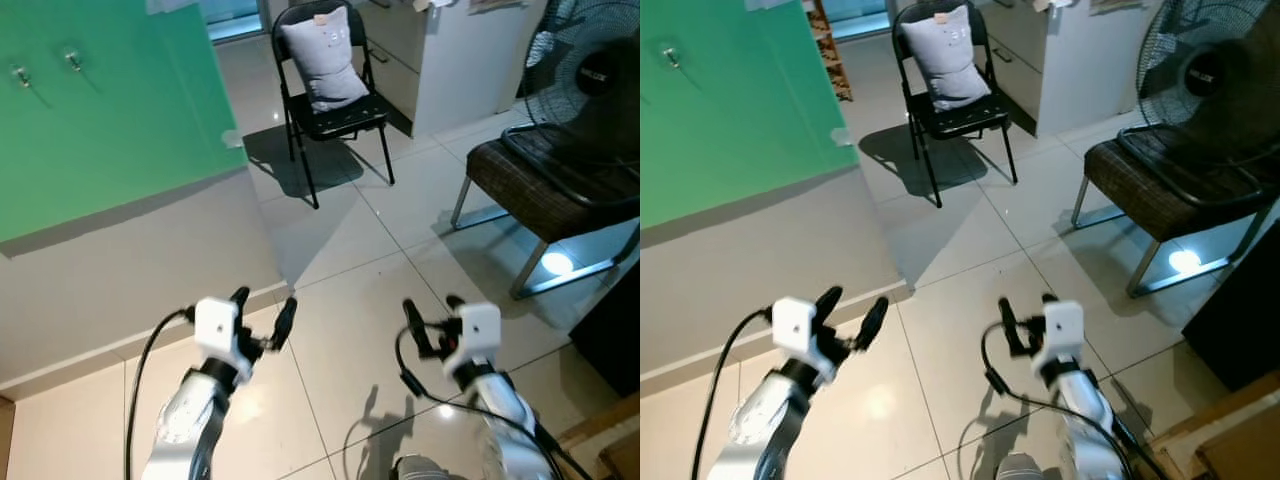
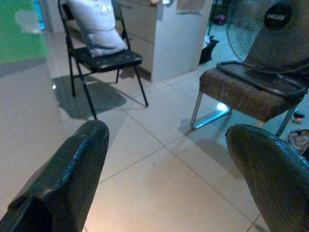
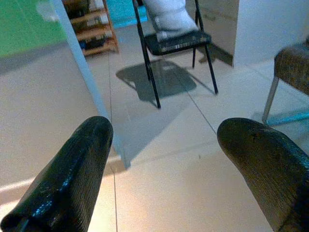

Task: Hang keys on a hook

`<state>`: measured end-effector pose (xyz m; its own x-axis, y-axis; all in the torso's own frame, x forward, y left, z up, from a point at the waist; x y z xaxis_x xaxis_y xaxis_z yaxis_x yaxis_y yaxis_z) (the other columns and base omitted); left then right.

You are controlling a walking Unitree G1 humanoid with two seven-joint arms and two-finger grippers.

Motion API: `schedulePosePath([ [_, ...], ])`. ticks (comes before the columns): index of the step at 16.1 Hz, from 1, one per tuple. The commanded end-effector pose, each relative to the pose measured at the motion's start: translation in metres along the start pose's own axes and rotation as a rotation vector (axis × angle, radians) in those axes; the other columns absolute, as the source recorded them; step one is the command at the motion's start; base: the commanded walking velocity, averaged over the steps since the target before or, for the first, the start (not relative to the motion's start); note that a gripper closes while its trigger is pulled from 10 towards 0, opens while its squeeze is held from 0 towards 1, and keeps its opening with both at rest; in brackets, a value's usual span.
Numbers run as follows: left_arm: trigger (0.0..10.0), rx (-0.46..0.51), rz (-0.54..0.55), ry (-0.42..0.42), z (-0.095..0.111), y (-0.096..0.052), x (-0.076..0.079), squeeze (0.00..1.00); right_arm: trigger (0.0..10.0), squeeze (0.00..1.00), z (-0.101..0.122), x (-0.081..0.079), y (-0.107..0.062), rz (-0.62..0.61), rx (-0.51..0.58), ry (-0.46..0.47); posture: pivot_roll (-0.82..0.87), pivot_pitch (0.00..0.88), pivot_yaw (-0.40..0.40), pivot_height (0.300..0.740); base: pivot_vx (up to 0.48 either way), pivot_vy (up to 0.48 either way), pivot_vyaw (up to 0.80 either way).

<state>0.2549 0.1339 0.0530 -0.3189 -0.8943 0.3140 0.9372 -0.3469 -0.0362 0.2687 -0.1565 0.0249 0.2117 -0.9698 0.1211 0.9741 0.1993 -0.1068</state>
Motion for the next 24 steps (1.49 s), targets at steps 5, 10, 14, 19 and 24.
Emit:
schedulePosePath([
  [5,10.0,-0.001,0.068,-0.006,0.007,0.015,-0.012,0.00,10.0,0.00,0.011,0.001,0.014,-0.015,0.024,0.013,-0.22,0.031,0.139,0.740,0.000,0.000,0.00],
  [10,10.0,0.011,0.072,-0.002,0.010,0.021,-0.007,0.00,10.0,0.00,0.016,0.001,0.024,-0.008,0.022,0.002,-0.21,0.019,0.131,0.740,0.000,0.461,0.00],
  [14,10.0,0.014,0.079,-0.015,0.010,0.021,-0.005,0.00,10.0,0.00,0.014,0.001,0.026,-0.012,0.013,0.013,-0.21,0.021,0.132,0.740,0.000,0.459,0.00],
  [19,10.0,0.004,0.099,-0.028,0.010,0.022,-0.004,0.00,10.0,0.00,0.009,-0.001,0.023,-0.004,-0.005,0.017,-0.21,0.028,0.131,0.740,0.000,0.460,0.00],
  [24,10.0,-0.004,0.114,-0.033,0.008,0.022,-0.004,0.00,10.0,0.00,0.006,-0.002,0.022,0.004,-0.018,0.024,-0.21,0.039,0.130,0.740,0.000,0.471,0.00],
])
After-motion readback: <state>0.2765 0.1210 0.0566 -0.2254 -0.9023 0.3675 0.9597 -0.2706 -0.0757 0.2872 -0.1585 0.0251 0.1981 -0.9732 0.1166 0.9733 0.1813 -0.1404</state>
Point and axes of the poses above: a point about 5 cm out from each wrist's last joint towards the gripper, its own y axis pointing out of the wrist towards the gripper, its own z axis along the axis of the wrist's last joint, x = y × z, the point moved 2 cm from there along y, pointing out of the wrist towards the gripper, and after that the axes turned 10 degrees about -y, right-handed, at the moved point
